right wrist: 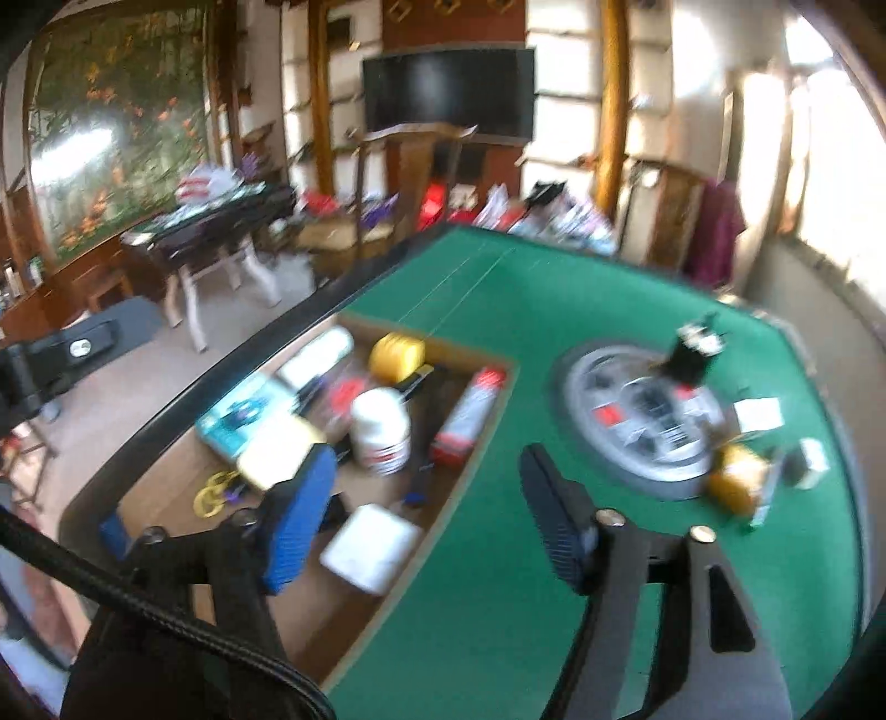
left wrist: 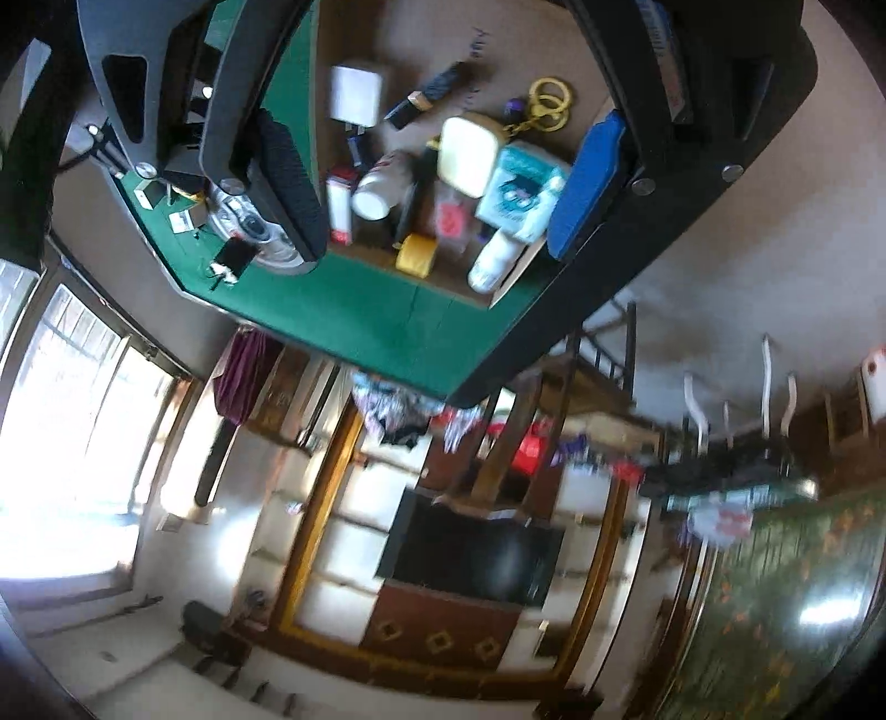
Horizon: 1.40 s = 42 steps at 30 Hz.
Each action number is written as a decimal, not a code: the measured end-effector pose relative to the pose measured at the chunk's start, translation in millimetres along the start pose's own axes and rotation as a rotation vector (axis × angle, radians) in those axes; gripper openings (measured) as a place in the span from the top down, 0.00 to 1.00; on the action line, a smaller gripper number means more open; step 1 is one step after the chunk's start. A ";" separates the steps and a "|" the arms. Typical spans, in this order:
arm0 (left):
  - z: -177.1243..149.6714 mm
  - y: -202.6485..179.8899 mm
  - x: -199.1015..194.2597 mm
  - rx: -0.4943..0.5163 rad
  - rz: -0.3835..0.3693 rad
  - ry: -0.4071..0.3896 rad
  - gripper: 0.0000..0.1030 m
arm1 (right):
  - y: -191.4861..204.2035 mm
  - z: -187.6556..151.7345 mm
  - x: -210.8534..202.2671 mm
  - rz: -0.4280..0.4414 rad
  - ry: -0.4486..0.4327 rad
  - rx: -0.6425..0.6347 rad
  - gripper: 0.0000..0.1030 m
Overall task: Organize objects
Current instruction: 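Move both grippers from the tray back toward the yellow cracker packet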
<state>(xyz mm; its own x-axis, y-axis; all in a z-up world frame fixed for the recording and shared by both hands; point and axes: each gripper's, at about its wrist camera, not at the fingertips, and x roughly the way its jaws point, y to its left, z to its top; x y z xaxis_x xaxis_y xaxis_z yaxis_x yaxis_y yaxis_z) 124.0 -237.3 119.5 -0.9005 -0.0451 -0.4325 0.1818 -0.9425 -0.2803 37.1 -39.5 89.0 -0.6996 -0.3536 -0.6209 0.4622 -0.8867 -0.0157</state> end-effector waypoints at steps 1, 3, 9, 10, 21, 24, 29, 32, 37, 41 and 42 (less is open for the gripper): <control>-1.4 -9.1 -3.6 0.023 -0.002 -0.015 0.24 | -3.1 1.8 -4.3 -0.020 -0.018 0.004 0.26; -5.4 -29.1 -6.0 0.082 -0.007 -0.023 0.23 | -12.2 0.9 -10.8 -0.048 -0.035 0.012 0.26; -16.9 -74.8 5.2 0.187 -0.067 0.036 0.23 | -55.4 -7.0 -20.7 -0.095 -0.049 0.063 0.26; -18.4 -81.3 5.3 0.191 -0.073 0.040 0.23 | -62.1 -9.2 -21.6 -0.110 -0.052 0.066 0.26; -36.8 -128.4 21.4 0.237 -0.118 0.159 0.23 | -140.1 -23.1 -20.6 -0.214 -0.023 0.143 0.26; -41.7 -140.3 23.6 0.258 -0.130 0.178 0.23 | -194.8 -24.7 -13.6 -0.219 0.005 0.264 0.26; -50.4 -149.4 31.5 0.260 -0.135 0.218 0.23 | -303.5 -40.2 12.9 -0.008 0.052 0.577 0.26; -53.4 -150.4 38.1 0.244 -0.131 0.252 0.23 | -340.1 -48.9 33.6 0.071 0.075 0.685 0.26; -60.6 -157.8 51.5 0.258 -0.116 0.285 0.23 | -347.9 -46.5 55.0 0.201 0.081 0.706 0.26; -65.8 -166.9 61.3 0.262 -0.126 0.312 0.23 | -335.8 -34.6 76.8 0.215 0.128 0.646 0.26; -67.9 -170.1 63.3 0.263 -0.133 0.319 0.23 | -334.1 -32.2 83.6 0.202 0.139 0.629 0.26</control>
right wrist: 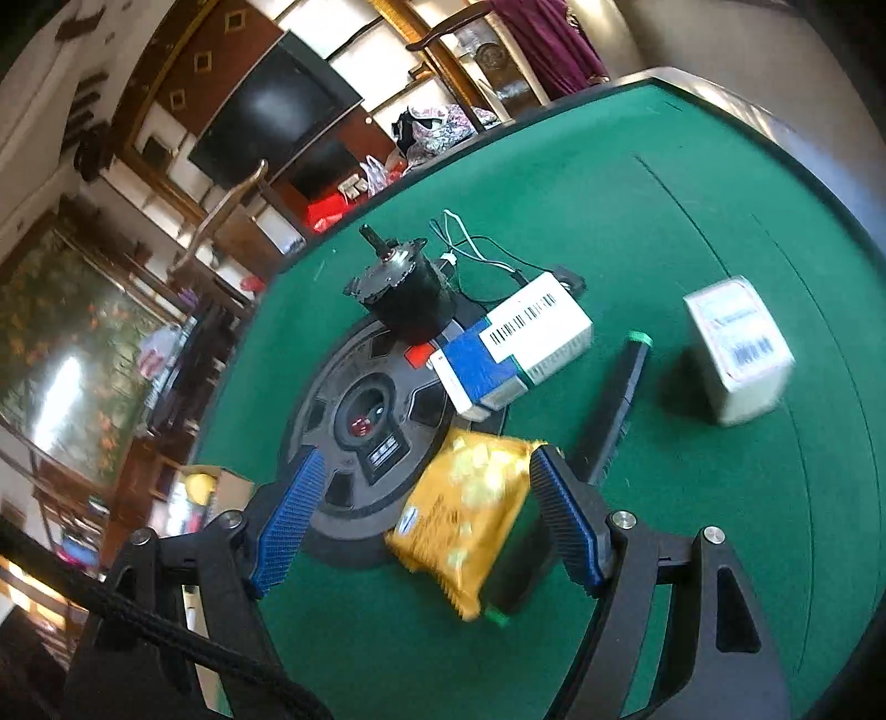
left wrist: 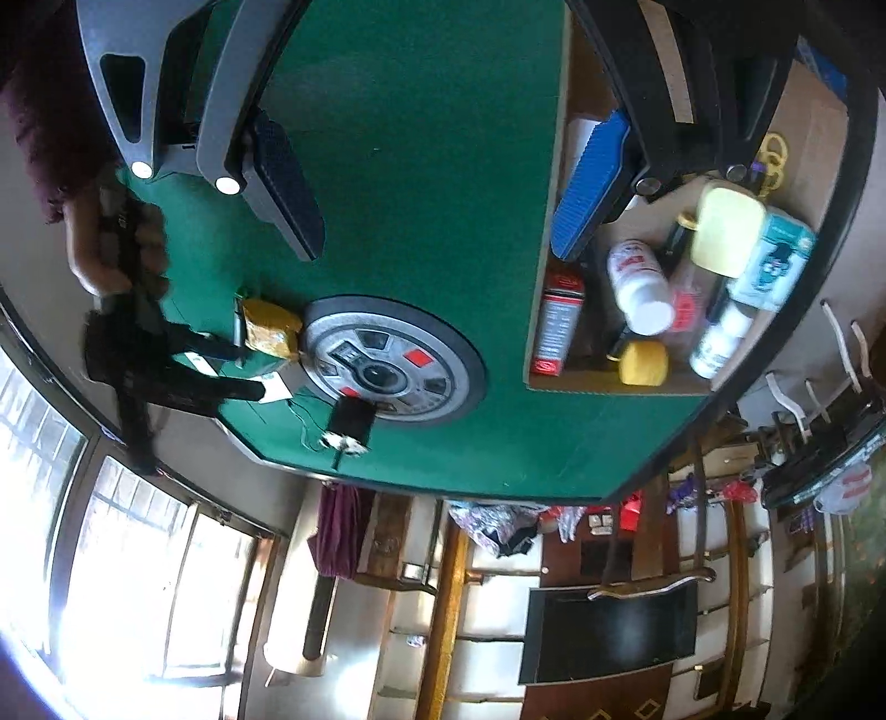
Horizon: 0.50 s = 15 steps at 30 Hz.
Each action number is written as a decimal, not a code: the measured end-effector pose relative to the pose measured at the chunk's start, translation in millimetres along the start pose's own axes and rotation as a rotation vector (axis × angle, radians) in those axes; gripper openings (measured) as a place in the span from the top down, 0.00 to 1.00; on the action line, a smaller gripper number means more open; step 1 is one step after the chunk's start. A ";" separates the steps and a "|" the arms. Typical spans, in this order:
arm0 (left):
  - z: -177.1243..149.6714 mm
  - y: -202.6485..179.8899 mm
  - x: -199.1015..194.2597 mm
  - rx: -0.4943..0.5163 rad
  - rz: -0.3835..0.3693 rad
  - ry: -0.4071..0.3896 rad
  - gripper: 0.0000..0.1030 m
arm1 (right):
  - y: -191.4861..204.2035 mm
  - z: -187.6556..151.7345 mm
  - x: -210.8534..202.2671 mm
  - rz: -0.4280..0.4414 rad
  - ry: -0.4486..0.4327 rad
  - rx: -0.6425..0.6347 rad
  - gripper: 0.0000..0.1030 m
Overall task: Organize objects
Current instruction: 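Move both grippers from the tray back toward the yellow cracker packet, then grasp the yellow cracker packet with the left gripper and lift it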
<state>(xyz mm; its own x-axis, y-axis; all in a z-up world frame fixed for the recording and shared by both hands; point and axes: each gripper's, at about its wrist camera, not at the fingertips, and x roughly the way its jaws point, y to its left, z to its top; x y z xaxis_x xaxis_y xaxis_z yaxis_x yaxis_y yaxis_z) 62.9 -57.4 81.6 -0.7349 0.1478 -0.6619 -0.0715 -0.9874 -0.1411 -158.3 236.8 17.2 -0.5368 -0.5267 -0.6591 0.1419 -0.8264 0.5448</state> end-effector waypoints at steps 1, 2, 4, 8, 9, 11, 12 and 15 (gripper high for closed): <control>-0.9 -4.1 3.4 0.007 -0.005 0.009 0.23 | -0.7 0.7 8.3 -0.023 0.013 -0.010 0.26; -1.7 -6.9 5.4 0.013 -0.005 0.015 0.23 | -1.4 0.7 15.7 -0.033 0.026 -0.012 0.26; -3.2 -12.5 10.0 0.025 -0.012 0.027 0.23 | -2.6 -1.3 26.4 -0.012 0.055 -0.015 0.26; -4.0 -18.6 20.8 0.020 -0.045 0.048 0.23 | 13.9 -16.6 30.0 0.163 0.152 -0.051 0.26; -4.0 -18.3 23.6 0.011 -0.051 0.055 0.23 | 22.0 -21.9 30.0 0.210 0.177 -0.071 0.26; -4.3 -16.5 27.1 -0.003 -0.061 0.067 0.23 | 41.1 -34.9 34.6 0.326 0.261 -0.109 0.26; -4.7 -15.4 28.5 -0.007 -0.064 0.073 0.23 | 49.3 -42.2 36.7 0.386 0.310 -0.124 0.26; -4.8 -16.0 32.3 0.017 -0.047 0.080 0.23 | 67.2 -55.4 32.9 0.503 0.380 -0.149 0.26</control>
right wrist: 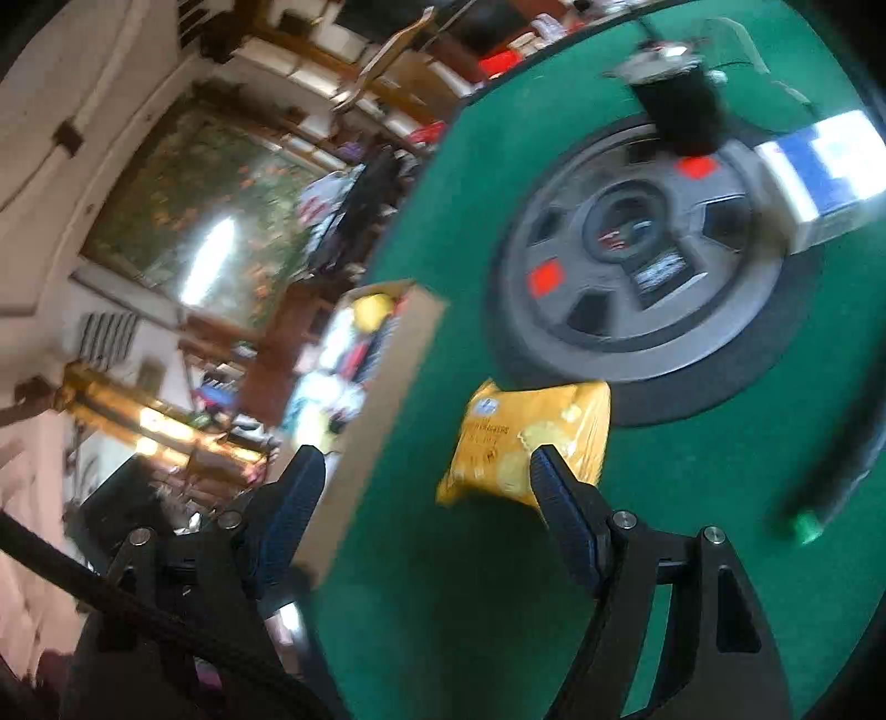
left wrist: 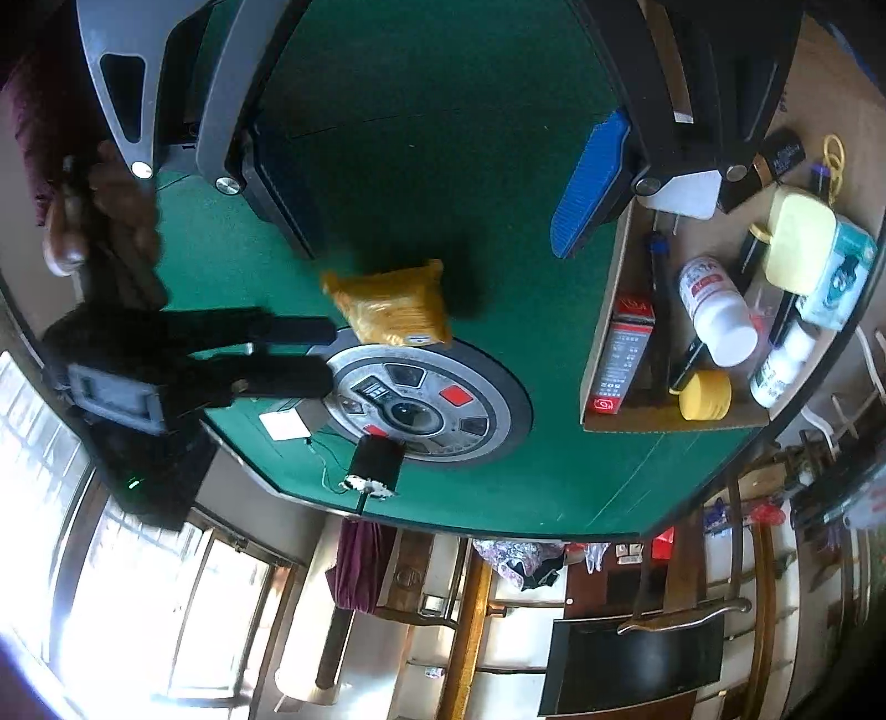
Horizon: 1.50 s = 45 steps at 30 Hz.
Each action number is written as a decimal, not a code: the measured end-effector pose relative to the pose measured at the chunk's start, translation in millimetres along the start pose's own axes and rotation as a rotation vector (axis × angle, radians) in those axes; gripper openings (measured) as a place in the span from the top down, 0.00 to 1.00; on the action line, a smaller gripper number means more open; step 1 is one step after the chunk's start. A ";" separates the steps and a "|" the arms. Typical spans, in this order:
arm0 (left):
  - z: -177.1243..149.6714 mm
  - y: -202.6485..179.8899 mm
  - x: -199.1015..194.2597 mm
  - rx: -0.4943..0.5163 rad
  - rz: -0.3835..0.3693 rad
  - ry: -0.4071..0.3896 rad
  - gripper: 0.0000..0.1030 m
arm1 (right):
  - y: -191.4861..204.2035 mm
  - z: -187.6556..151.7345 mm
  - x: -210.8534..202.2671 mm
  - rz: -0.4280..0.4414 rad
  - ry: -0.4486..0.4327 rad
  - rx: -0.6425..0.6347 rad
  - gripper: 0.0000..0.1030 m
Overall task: Organize objects
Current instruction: 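Grasp the yellow cracker packet with the left gripper and lift it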
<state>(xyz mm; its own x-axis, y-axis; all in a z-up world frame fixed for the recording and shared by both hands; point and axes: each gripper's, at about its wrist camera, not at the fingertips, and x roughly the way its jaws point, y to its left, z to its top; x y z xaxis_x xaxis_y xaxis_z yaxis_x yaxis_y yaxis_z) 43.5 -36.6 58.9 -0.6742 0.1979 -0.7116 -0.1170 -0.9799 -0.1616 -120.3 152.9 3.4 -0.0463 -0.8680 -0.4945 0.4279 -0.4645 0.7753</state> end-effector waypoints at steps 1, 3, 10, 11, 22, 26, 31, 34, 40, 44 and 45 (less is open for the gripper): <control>1.2 -1.5 2.2 0.014 0.005 0.001 0.23 | 1.0 -0.5 -3.0 -0.007 -0.018 0.000 0.26; 6.6 -7.2 8.2 0.064 0.009 0.003 0.23 | -2.3 -1.2 -15.4 -0.045 -0.085 0.031 0.26; 39.2 -15.2 50.0 0.016 -0.023 0.032 0.23 | -34.2 -3.6 -57.3 -0.176 -0.277 0.158 0.26; 43.1 -15.9 58.7 -0.007 -0.037 0.035 0.23 | -36.7 -3.4 -61.2 -0.177 -0.290 0.166 0.26; 39.2 -30.8 113.4 -0.019 -0.260 0.202 0.23 | -56.9 9.1 -96.1 -0.209 -0.374 0.228 0.26; 25.2 -53.6 82.3 0.095 -0.427 0.228 0.23 | -60.1 8.5 -98.6 -0.210 -0.376 0.246 0.25; 24.5 -73.9 61.8 0.218 -0.300 0.125 0.23 | -61.9 6.5 -98.6 -0.238 -0.379 0.257 0.25; 27.2 -86.5 64.1 0.264 -0.337 0.111 0.23 | -63.3 5.5 -100.8 -0.253 -0.383 0.259 0.25; 38.9 -114.0 101.9 0.413 -0.377 0.200 0.23 | -67.3 5.7 -102.0 -0.262 -0.381 0.270 0.25; 29.0 -114.1 107.3 0.430 -0.418 0.284 0.23 | -68.5 5.6 -103.4 -0.276 -0.380 0.276 0.25; 26.0 -114.5 104.4 0.433 -0.434 0.303 0.23 | -69.2 5.4 -104.2 -0.276 -0.381 0.279 0.25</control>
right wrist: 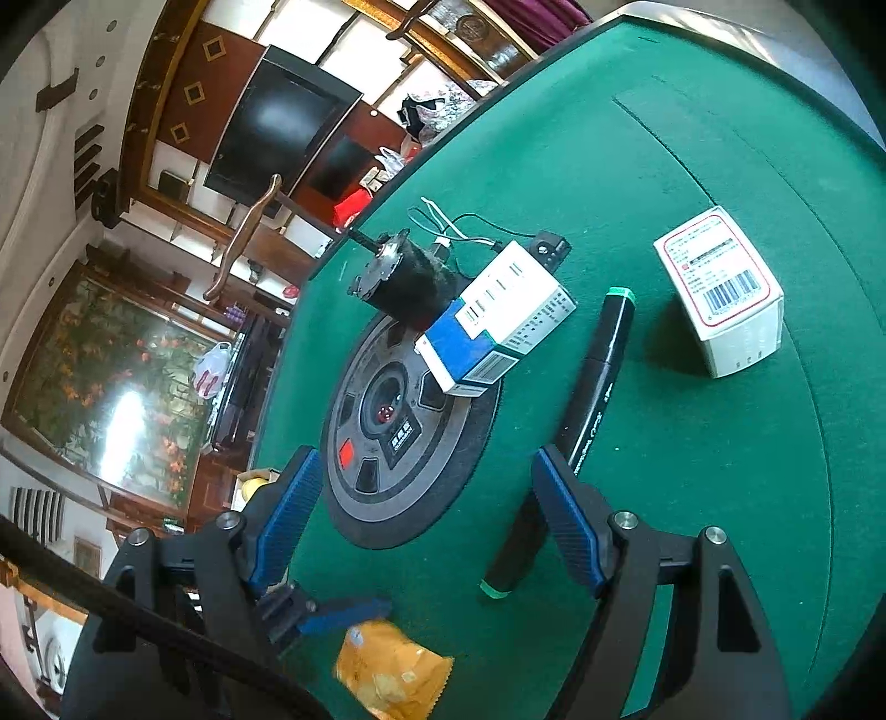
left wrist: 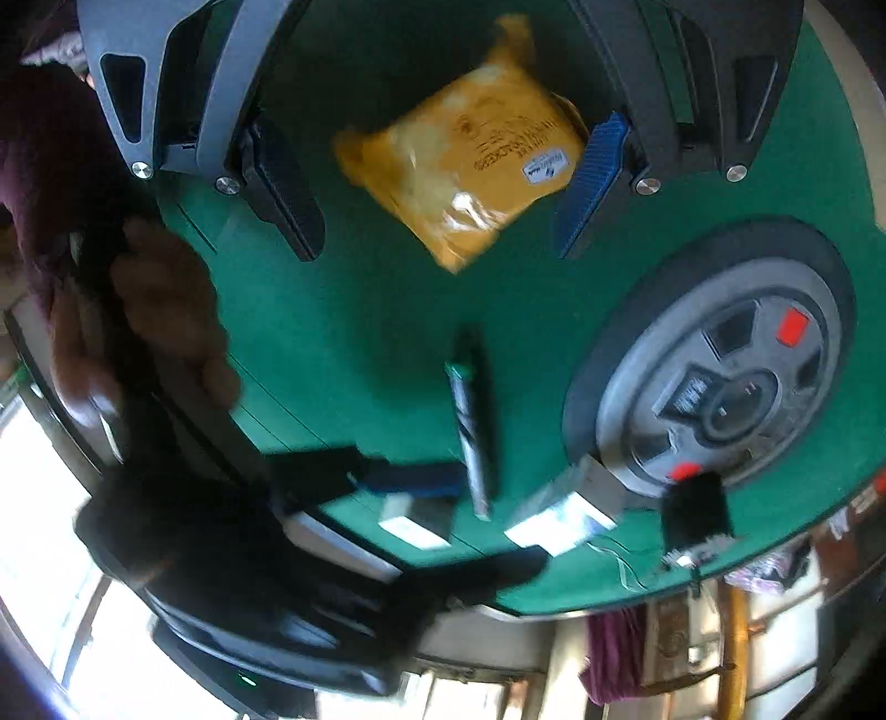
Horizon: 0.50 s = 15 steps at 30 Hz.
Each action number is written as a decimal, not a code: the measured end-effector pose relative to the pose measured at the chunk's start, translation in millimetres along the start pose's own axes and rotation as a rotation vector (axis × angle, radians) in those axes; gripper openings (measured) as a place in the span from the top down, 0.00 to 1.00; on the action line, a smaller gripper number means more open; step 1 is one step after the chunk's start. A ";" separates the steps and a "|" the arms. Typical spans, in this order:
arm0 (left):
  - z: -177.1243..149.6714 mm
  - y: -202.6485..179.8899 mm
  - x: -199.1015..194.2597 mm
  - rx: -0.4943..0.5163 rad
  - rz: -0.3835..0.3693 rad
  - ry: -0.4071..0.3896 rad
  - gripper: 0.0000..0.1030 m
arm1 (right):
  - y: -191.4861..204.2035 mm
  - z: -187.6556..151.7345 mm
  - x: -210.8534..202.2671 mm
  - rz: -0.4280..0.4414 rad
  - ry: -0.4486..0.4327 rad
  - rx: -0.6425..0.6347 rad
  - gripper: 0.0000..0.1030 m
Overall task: Organize objects
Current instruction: 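Grasp the yellow cracker packet with the left gripper and lift it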
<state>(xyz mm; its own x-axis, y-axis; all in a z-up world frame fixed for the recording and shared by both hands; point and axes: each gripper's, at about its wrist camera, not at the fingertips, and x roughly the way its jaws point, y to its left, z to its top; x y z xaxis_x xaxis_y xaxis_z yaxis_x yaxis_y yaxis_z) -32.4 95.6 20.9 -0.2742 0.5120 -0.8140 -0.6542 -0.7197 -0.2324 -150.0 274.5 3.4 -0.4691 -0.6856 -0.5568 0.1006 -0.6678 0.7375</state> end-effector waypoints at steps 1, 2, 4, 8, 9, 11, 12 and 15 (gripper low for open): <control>-2.6 -3.1 -1.8 0.006 -0.013 0.006 0.23 | -1.2 0.3 -0.6 0.001 -0.002 0.004 0.25; -6.6 -8.8 -4.1 0.024 -0.022 0.011 0.23 | -2.0 0.6 -0.8 0.001 -0.003 0.007 0.25; -13.7 -19.9 -4.5 0.055 -0.002 0.028 0.23 | -2.6 0.5 -0.6 -0.006 -0.004 0.009 0.25; -19.4 -42.4 10.9 0.089 0.127 0.033 0.23 | -2.2 -0.9 0.4 -0.056 -0.007 -0.006 0.25; -21.0 -47.3 15.4 0.100 0.173 0.016 0.24 | -1.7 -1.3 0.2 -0.080 -0.011 -0.012 0.25; -21.2 -52.5 19.4 0.090 0.225 -0.018 0.29 | -0.8 -1.6 -0.4 -0.127 -0.021 -0.025 0.25; -21.9 -49.8 19.2 0.058 0.234 -0.038 0.42 | -1.1 -1.6 -0.3 -0.150 -0.023 -0.029 0.25; -22.7 -37.5 6.7 -0.035 0.230 -0.069 0.62 | -3.0 -1.4 1.4 -0.212 -0.021 -0.037 0.25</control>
<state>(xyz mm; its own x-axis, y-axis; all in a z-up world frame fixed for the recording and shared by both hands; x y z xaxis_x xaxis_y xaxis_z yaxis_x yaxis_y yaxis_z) 6.3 115.4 12.1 -0.4615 0.3632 -0.8094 -0.5448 -0.8361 -0.0645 -149.7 275.2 -0.2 -0.5015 -0.5225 -0.6895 0.0294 -0.8068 0.5900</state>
